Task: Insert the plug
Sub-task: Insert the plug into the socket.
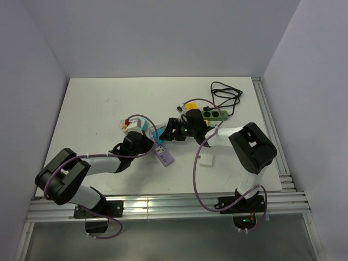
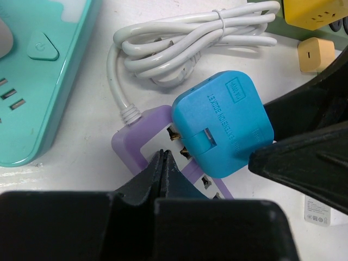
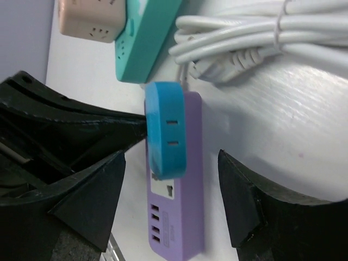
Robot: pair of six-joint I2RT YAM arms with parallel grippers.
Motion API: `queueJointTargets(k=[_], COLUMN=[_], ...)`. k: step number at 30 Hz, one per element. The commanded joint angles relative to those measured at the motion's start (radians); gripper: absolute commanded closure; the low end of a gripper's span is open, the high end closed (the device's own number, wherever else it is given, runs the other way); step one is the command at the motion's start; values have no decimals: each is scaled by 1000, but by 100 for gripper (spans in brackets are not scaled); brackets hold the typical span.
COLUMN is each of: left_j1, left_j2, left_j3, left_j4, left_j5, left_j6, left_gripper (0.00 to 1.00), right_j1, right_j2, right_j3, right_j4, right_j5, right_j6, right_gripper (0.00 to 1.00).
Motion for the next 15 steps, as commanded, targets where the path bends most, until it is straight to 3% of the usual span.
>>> queueJointTargets(k=[1,4,8,11,13,15], left_j1=[-11,-14,-17,-17,-17,-17], left_j2=[-18,-17,-14,-9,-7,-6], left_j3=[-12,-9,-2,4,7,13], left_j4=[-28,-29,-34,-38,-41,-47], left_j5=[12,7,3,1,1,-3], left_j6=[23,23,26,26,26,27], left_gripper=[100,100,100,100,100,100], right_j1=[-6,-4,-4,-6,-6,-6], right_j2=[26,49,75,84,84,79], right_j3=[60,89,118,120,117,123], right_j4=[19,23,14,17,16,7], right_j5=[-40,-59,-77,-94,-97,-96], right_j6=[9,18,26,28,25,18], right_gripper=[25,31,48,53,64,81])
